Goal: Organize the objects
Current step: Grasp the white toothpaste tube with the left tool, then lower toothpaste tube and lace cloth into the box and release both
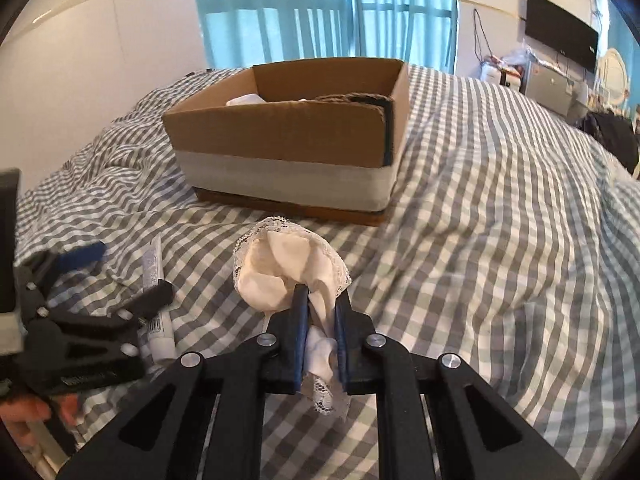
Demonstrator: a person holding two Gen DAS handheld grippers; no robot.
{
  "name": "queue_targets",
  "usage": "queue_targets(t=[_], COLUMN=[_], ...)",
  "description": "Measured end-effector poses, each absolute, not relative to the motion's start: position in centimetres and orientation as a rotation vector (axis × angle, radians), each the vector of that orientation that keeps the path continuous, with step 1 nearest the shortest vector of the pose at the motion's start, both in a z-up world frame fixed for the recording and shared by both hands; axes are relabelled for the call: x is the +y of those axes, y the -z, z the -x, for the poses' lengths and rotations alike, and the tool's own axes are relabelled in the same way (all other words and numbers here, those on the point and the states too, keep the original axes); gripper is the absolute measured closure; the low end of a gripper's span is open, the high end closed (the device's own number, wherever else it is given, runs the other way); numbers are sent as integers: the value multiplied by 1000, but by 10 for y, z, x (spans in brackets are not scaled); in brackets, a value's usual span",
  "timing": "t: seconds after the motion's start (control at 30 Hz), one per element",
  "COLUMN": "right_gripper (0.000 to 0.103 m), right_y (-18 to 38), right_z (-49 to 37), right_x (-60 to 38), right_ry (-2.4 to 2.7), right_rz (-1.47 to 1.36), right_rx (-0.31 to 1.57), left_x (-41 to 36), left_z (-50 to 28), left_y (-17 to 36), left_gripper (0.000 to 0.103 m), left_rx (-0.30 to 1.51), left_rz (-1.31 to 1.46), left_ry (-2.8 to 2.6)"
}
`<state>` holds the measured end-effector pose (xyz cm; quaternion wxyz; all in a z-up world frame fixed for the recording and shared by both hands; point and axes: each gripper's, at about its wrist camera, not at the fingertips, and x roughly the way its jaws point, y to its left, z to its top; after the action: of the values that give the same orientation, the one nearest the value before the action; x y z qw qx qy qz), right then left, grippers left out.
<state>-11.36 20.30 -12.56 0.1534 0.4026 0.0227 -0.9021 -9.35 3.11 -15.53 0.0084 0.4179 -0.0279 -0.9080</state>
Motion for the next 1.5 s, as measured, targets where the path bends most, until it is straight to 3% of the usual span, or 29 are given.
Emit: queue_targets(t=[0.1,0.17,0.33,0.4,0.47,0.53,1.13,1.5], right_gripper=[91,91,91,91,91,91,91,91], right_y=[125,128,132,131,129,126,77,36], right_z=[114,114,115,114,111,107,54,63], right_x=[201,200,199,198,199,200,189,192], right_ry=[2582,2578,2579,2584,2594,2610,2676,2704], right_rz=[-1148,-1152,-1165,-1161,-1159,-1154,-1079,-947], right_rx=[69,72,73,73,81,83,104,120], left_x=[33,31,29,30,28,26,17,18], left_z=[96,98,95,92,89,87,59,86], left_y=[164,169,172,171,169,166,114,69], left_gripper=[4,20,33,46,67,77,79,79], left_rx=[-66,-52,-32,-56,-62,-73,-11,35], left_rz=[-1339,-1377,-1450,-1445,-1452,-1454,-1328,-1279], left_ry=[2829,2823,2847,2849,2855,2859,2973,3047])
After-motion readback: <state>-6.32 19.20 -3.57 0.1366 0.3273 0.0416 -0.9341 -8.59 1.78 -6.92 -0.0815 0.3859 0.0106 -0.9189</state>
